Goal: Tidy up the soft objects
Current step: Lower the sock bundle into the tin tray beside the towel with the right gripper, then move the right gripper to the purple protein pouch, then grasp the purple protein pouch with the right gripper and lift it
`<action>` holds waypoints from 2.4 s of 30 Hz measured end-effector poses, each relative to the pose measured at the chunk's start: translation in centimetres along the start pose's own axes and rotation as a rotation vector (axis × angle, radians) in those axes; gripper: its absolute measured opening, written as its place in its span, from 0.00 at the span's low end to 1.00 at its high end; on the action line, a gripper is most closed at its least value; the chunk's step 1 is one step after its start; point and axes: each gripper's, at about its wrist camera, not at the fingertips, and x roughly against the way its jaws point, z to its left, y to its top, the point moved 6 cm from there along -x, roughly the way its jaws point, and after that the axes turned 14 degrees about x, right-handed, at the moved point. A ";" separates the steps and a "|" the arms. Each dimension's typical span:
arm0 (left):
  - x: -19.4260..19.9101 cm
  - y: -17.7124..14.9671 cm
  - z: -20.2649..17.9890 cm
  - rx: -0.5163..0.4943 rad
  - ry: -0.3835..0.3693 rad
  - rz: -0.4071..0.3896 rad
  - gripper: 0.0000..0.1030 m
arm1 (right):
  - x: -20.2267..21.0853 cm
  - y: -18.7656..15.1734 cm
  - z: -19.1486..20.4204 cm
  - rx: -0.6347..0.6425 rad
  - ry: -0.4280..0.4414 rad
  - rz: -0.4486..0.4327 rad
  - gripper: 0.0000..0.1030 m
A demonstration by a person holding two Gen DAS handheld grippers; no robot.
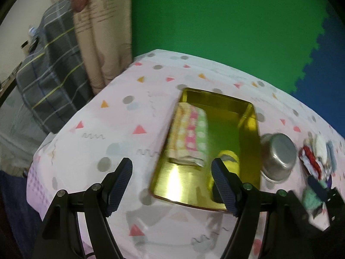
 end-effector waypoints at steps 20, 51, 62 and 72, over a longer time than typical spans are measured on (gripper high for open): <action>0.4 -9.8 -13.2 -0.328 -0.238 0.103 0.71 | 4.7 -16.5 -21.4 -0.414 -0.367 0.247 0.57; -1.6 -13.0 -15.0 -0.426 -0.218 0.124 0.71 | 7.3 -21.7 -21.5 -0.424 -0.388 0.264 0.57; -1.5 -13.0 -15.0 -0.423 -0.219 0.119 0.71 | 10.2 -25.9 -22.0 -0.601 -0.329 0.293 0.57; -1.4 -13.1 -15.2 -0.430 -0.220 0.113 0.71 | 7.6 -24.1 -23.0 -0.737 -0.321 0.257 0.57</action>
